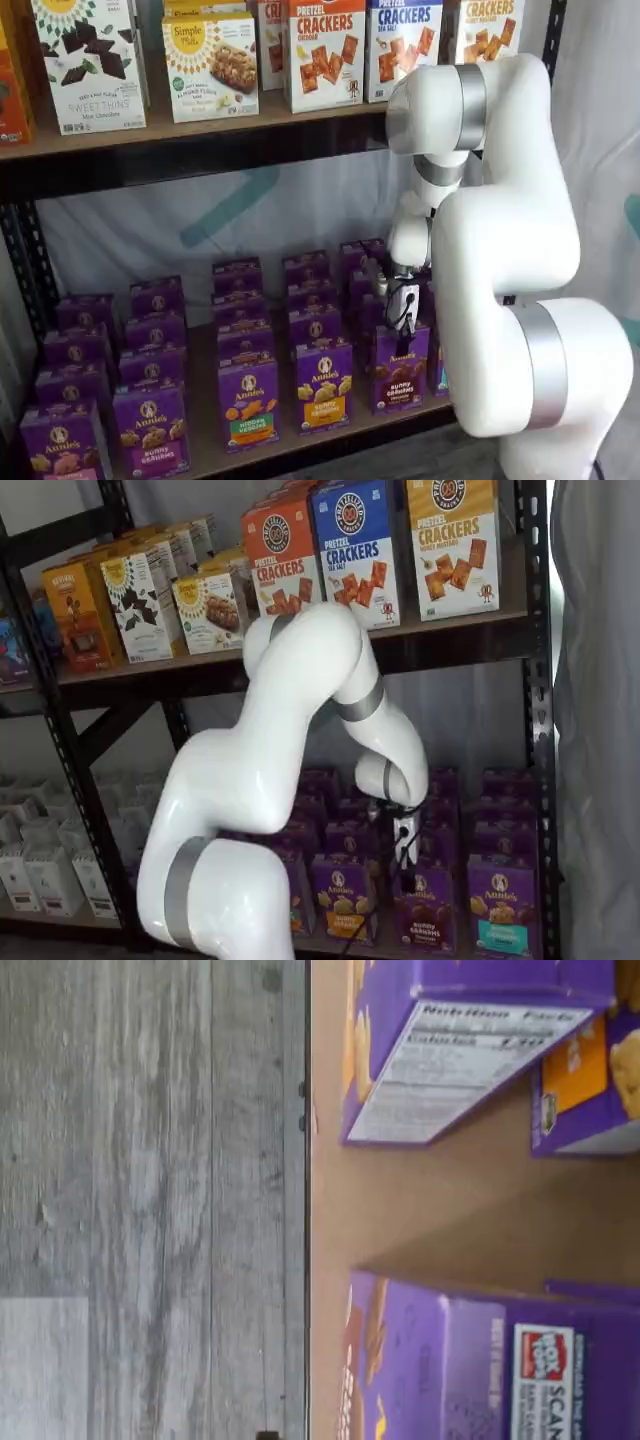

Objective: Pick up the purple box with a brown patch in the center, on the bottom shelf, the fifth box from the left

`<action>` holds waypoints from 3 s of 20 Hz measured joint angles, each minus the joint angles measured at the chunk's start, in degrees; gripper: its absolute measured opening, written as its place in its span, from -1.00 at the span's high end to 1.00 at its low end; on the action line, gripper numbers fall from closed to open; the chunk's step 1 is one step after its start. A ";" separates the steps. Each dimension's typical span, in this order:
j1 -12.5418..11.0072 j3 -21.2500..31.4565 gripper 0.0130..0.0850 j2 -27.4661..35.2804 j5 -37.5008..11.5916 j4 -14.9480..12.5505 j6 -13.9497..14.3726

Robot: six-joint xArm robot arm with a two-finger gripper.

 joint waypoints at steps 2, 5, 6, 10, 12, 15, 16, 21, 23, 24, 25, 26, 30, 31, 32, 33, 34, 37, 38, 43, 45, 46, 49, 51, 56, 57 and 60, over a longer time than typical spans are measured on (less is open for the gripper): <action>-0.24 -0.51 -1.00 0.64 -0.27 -3.11 2.58; -0.50 -1.17 -1.00 1.56 -0.69 -6.59 5.47; -0.52 -1.46 -1.00 1.91 -0.74 -7.14 5.95; -0.40 -2.29 -1.00 2.97 -1.01 -7.34 6.24; -0.34 -2.74 -1.00 3.42 -0.93 -7.82 6.75; -0.29 -3.10 -1.00 3.81 -0.94 -8.13 7.07; -0.28 -3.25 -0.89 3.96 -0.90 -8.08 7.04; -0.20 -3.44 -0.56 4.05 -0.72 -6.52 5.69; -0.20 -3.31 -0.44 3.99 -0.95 -6.34 5.52; -0.20 -3.24 -0.44 3.95 -1.05 -6.33 5.52; -0.20 -3.18 -0.33 3.90 -1.12 -6.44 5.60; -0.21 -3.09 -0.33 3.85 -1.18 -6.54 5.67; -0.25 -2.88 -0.33 3.69 -1.26 -6.75 5.84; -0.24 -2.80 -0.22 3.62 -1.24 -6.62 5.74; -0.23 -2.78 -0.11 3.60 -1.18 -6.54 5.68; -0.21 -2.77 -0.11 3.58 -1.13 -6.48 5.64; -0.18 -2.72 0.00 3.54 -1.07 -6.45 5.63; -0.10 -2.54 0.11 3.42 -1.09 -6.41 5.68; -0.08 -2.46 0.22 3.39 -1.15 -6.40 5.69; 0.00 -2.13 0.22 3.19 -1.19 -7.01 6.32; 0.04 -1.82 0.22 3.06 -1.54 -6.59 5.98; 0.04 -1.72 0.22 3.01 -1.62 -6.59 5.97; 0.00 -1.41 0.22 2.83 -1.66 -6.67 6.01; -0.02 -1.16 0.33 2.68 -1.69 -6.59 5.91; -0.08 -0.64 0.44 2.29 -1.55 -6.09 5.40; -0.08 -0.53 0.44 2.16 -1.40 -5.68 5.03; 0.02 0.14 0.44 1.53 -1.08 -5.07 4.57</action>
